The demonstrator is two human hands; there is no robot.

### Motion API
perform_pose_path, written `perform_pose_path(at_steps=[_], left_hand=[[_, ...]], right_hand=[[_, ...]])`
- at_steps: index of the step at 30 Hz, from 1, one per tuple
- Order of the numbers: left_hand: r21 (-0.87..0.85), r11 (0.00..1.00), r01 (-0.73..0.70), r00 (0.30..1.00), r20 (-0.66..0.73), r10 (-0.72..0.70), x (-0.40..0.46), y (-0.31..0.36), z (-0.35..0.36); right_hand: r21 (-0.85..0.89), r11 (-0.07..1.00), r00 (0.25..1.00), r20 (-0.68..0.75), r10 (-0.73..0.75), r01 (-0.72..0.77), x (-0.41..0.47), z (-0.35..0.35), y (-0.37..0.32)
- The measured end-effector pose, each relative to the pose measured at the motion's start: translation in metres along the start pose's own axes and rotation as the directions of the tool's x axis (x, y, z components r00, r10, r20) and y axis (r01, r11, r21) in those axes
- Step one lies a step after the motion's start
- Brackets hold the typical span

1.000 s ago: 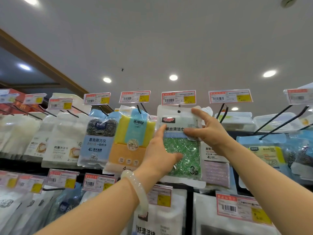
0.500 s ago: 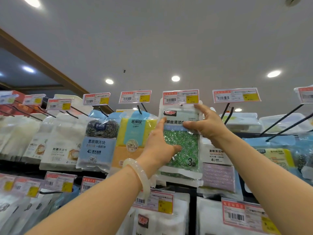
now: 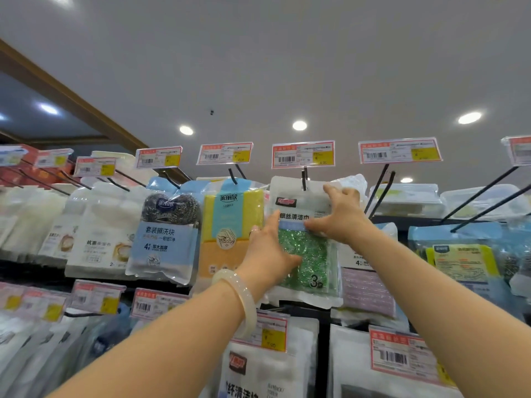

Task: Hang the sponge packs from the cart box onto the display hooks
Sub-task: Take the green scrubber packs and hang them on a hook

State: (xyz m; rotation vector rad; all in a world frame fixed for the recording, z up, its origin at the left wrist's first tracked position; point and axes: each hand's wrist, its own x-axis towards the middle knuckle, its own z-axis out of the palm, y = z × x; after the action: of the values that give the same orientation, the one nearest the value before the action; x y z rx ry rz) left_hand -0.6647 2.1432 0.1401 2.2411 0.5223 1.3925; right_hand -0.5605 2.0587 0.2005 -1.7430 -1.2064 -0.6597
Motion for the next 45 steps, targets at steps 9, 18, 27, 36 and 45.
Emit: perform_pose_path(at_steps=[9,18,27,36,45], left_hand=[[0.267,0.955,0.132,0.988,0.045,-0.149,-0.002,-0.007,0.009],[0.293,0.955,-0.045,0.992,-0.103,0.078,-0.074,-0.032,-0.044],[0.667,0.691,0.277,0.945,-0.058,-0.323,-0.234,-0.137,-0.187],[0.685,0.17,0.709,0.493,-0.308,-0.814,-0.452,-0.245,-0.29],[0.415,-0.038,0.909,0.077,-0.257,-0.963,-0.614,-0.376,-0.332]], right_hand=[[-0.476,0.846,0.967,0.188,-0.169,0.241,-0.038,0.027,0.008],[-0.161,0.918,0.918,0.23,-0.323,0.364,-0.089,0.054,-0.049],[0.142,0.77,0.662,0.431,-0.614,0.622,-0.207,0.18,-0.179],[0.533,0.684,0.08,0.757,-0.648,0.499,-0.425,0.341,-0.259],[0.514,0.825,-0.244,0.853,-0.462,0.234,-0.592,0.477,-0.278]])
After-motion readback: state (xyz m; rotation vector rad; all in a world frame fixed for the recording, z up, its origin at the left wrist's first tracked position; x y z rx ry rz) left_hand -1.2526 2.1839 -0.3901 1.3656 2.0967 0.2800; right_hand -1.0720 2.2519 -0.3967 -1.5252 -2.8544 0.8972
